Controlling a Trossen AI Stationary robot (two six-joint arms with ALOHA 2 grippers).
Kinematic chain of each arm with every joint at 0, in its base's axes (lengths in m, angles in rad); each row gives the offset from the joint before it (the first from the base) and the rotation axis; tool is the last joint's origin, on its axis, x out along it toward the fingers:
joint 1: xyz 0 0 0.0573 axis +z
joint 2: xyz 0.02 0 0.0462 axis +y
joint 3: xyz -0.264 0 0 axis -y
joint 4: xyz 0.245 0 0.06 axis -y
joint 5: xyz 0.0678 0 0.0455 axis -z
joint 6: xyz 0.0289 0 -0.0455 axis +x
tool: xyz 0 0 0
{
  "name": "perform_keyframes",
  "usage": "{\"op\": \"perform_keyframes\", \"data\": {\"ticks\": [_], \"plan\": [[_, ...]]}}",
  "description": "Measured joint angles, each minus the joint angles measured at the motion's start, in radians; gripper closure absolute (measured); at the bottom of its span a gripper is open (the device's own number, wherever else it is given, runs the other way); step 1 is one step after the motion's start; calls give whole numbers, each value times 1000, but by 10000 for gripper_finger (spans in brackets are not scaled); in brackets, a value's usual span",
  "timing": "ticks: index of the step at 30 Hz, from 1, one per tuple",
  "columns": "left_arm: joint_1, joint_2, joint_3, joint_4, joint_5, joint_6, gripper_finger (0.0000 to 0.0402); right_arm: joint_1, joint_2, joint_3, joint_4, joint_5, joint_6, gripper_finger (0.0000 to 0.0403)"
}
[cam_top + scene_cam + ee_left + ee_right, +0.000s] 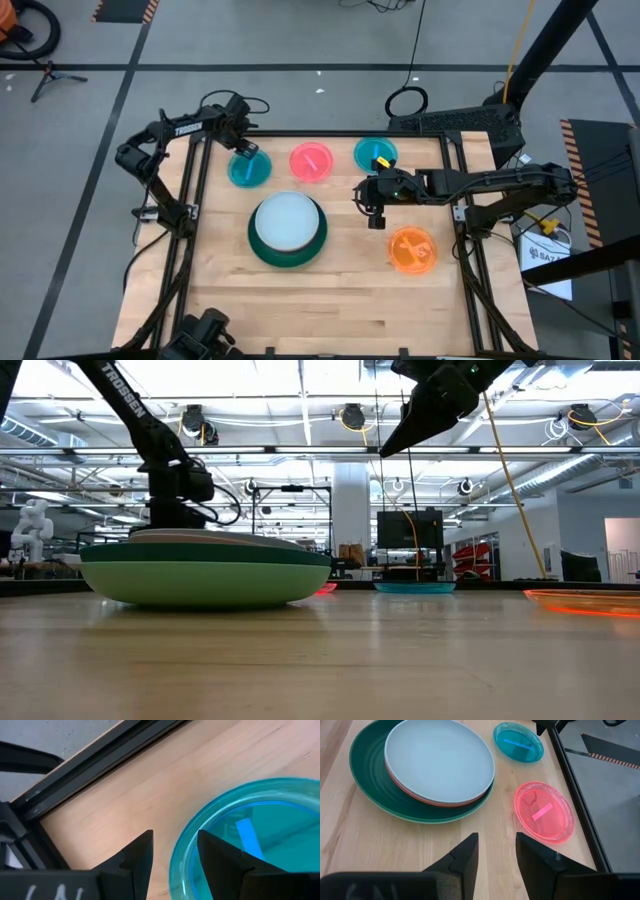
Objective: Stack plastic plates
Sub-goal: Stack the left light blue plate on top of the blue plate
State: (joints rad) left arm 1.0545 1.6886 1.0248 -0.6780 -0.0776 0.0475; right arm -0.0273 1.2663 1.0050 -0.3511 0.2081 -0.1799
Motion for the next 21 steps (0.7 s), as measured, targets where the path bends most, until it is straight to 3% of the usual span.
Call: {"op": "perform_keyframes", "data": {"ticks": [21], "plan": [[-27,0,0,28,2,26,241,0,0,0,0,0,0,280]]}}
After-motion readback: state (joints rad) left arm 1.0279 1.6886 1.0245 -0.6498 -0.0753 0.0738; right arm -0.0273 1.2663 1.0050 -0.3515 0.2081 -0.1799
